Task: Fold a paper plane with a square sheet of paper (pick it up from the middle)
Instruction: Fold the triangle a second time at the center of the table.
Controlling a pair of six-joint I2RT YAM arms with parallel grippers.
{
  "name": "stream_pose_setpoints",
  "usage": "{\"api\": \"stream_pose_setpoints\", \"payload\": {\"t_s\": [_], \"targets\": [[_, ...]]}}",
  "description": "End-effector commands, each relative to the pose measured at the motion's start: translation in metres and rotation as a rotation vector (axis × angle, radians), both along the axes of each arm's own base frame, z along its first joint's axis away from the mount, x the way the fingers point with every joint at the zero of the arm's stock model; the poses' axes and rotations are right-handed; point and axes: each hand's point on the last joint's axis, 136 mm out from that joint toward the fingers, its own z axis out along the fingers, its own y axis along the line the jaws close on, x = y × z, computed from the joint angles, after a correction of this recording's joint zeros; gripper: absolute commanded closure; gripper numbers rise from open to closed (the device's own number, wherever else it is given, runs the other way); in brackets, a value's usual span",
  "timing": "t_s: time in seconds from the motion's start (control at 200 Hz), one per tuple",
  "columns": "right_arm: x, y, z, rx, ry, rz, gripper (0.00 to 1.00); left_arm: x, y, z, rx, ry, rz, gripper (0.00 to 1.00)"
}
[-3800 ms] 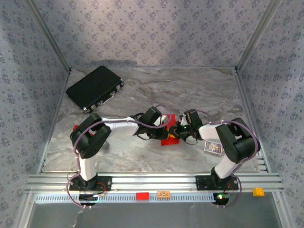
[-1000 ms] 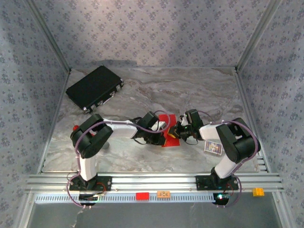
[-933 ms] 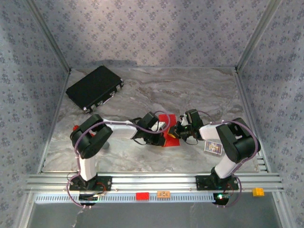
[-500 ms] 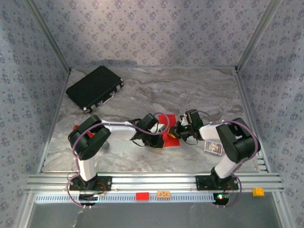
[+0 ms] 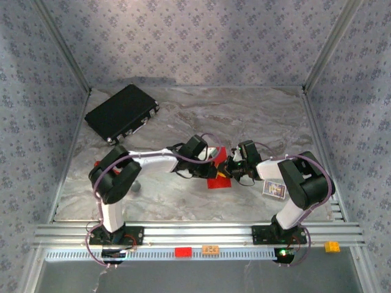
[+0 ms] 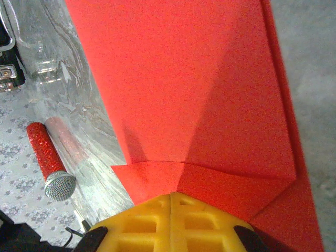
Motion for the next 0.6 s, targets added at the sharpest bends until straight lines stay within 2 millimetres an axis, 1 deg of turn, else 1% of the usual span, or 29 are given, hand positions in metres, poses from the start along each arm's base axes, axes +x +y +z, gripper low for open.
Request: {"api": "stream_pose_setpoints", "payload": {"t_s": [0.0, 0.065, 0.13, 0.22, 0.355, 0.44, 0.51, 0.595], "targets": [[-0.015, -0.020, -0.029, -0.099, 0.105, -0.056, 0.98, 0.002, -0.006, -0.017, 0.025, 0.036, -0.007, 0.93], [-0.015, -0.021, -0.028, -0.100, 0.101, -0.057, 0.98, 0.004, -0.001, -0.029, 0.064, 0.036, 0.012, 0.94], [-0.015, -0.020, -0.027, -0.098, 0.097, -0.055, 0.98, 0.003, 0.008, -0.041, 0.120, 0.043, 0.029, 0.95], [-0.013, -0.019, -0.024, -0.089, 0.094, -0.052, 0.98, -0.005, 0.018, -0.054, 0.157, 0.069, 0.030, 0.97], [-0.005, -0.017, -0.011, -0.076, 0.062, -0.048, 0.97, -0.019, 0.035, -0.069, 0.227, 0.085, 0.015, 0.99], [0.001, -0.019, 0.000, -0.096, 0.029, -0.040, 0.97, -0.020, 0.041, -0.070, 0.237, 0.080, 0.020, 1.00], [0.005, -0.020, 0.009, -0.106, 0.000, -0.032, 0.97, -0.020, 0.038, -0.067, 0.224, 0.074, 0.011, 1.00], [0.008, -0.015, 0.020, -0.086, -0.034, -0.011, 0.96, -0.019, 0.034, -0.063, 0.207, 0.068, 0.006, 1.00]]}}
